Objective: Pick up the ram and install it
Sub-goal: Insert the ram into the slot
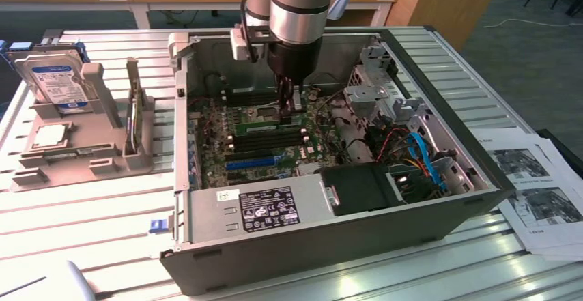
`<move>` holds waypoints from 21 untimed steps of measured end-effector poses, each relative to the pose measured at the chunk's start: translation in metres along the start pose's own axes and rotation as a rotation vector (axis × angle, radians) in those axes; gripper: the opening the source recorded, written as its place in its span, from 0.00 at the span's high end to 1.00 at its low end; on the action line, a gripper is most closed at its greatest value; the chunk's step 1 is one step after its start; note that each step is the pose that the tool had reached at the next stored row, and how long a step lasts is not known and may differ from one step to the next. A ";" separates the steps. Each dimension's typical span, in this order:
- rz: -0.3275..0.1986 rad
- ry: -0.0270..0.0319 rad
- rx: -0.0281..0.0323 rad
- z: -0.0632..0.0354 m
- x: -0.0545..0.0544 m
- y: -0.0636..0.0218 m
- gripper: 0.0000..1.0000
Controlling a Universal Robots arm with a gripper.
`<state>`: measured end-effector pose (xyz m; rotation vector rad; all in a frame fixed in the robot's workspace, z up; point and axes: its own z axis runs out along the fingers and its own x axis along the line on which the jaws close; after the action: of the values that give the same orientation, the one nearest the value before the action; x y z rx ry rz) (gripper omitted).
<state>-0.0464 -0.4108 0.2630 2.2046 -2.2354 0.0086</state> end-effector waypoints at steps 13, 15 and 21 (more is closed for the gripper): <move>0.000 -0.0001 0.0042 0.0085 0.000 0.0002 0.89; 0.000 -0.0002 0.0052 0.0102 0.000 0.0003 0.89; 0.000 -0.0002 0.0076 0.0146 0.000 0.0006 0.89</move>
<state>-0.0470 -0.4107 0.2484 2.2084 -2.2392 0.0169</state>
